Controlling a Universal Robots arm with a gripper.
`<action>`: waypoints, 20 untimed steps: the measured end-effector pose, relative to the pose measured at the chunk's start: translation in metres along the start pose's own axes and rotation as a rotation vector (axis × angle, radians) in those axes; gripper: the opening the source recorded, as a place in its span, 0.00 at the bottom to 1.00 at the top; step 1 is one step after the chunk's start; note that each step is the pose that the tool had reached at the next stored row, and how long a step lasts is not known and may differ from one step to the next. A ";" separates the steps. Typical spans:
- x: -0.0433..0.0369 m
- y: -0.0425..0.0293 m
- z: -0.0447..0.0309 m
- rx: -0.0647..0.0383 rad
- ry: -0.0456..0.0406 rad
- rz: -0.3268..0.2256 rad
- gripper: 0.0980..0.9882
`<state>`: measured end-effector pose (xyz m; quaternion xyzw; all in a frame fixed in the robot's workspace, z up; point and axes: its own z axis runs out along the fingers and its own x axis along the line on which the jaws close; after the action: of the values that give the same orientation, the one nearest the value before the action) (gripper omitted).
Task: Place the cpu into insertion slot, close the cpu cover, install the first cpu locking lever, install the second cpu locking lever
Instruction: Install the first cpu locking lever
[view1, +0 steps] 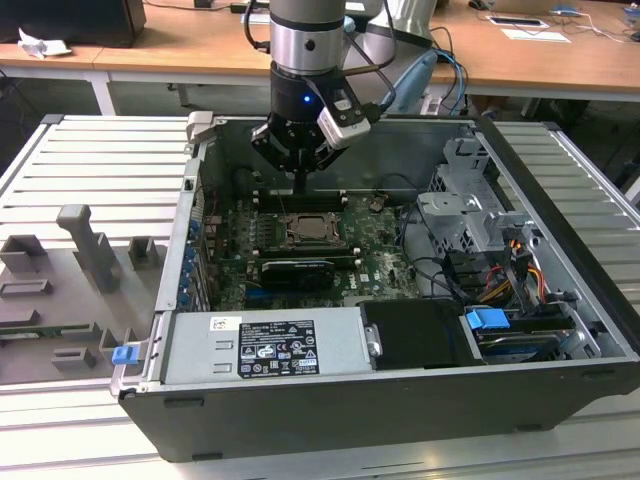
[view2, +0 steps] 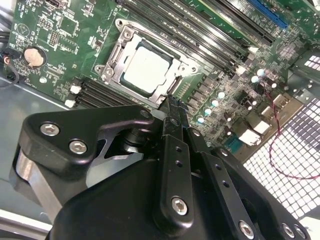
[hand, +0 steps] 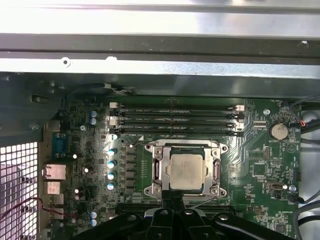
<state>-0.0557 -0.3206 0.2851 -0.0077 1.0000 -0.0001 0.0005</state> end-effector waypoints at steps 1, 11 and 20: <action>0.0011 0.0000 0.0001 0.000 -0.0012 0.000 0.01; 0.0113 0.0002 0.0023 0.000 -0.0145 -0.002 0.01; 0.0235 0.0034 0.0135 -0.002 -0.0203 -0.060 0.01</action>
<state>-0.0793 -0.3176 0.2716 -0.0377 0.9992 0.0010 0.0107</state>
